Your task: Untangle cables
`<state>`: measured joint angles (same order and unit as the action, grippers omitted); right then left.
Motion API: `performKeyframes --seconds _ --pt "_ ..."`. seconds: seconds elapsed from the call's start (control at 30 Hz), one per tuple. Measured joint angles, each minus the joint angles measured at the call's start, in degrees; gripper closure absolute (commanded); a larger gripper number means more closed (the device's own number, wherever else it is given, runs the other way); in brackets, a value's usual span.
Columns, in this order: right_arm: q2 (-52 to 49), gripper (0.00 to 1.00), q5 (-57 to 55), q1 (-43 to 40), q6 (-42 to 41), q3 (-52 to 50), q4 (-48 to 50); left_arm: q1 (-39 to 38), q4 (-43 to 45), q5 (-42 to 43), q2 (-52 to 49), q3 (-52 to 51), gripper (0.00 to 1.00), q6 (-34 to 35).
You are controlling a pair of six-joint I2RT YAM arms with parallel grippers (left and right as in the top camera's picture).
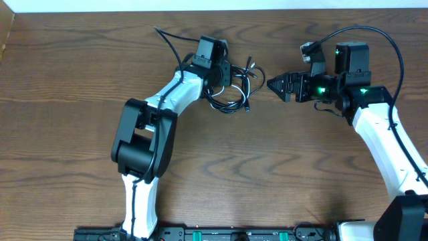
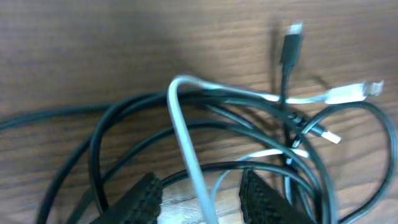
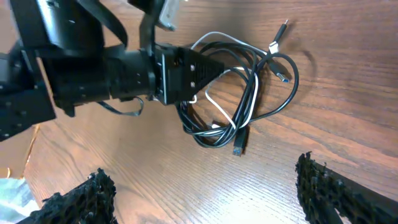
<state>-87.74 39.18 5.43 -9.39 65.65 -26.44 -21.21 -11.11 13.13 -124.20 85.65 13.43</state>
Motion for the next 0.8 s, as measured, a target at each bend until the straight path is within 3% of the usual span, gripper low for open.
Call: performKeyframes --seconds 0.1,0.2,0.27,0.8 --pt "0.00 0.07 -0.11 0.00 0.00 0.00 0.00 0.00 -0.15 0.00 -0.31 -0.02 0.73 -0.09" --pt "0.00 0.07 -0.20 0.00 0.00 0.00 -0.11 -0.02 0.02 0.04 -0.31 -0.02 0.88 -0.28" --pt "0.00 0.07 -0.20 0.00 0.00 0.00 -0.20 0.00 -0.17 -0.02 -0.31 -0.02 0.92 -0.09" --pt "0.00 0.06 -0.20 0.00 0.00 0.00 -1.25 -0.02 -0.85 0.04 -0.31 -0.02 0.93 -0.20"
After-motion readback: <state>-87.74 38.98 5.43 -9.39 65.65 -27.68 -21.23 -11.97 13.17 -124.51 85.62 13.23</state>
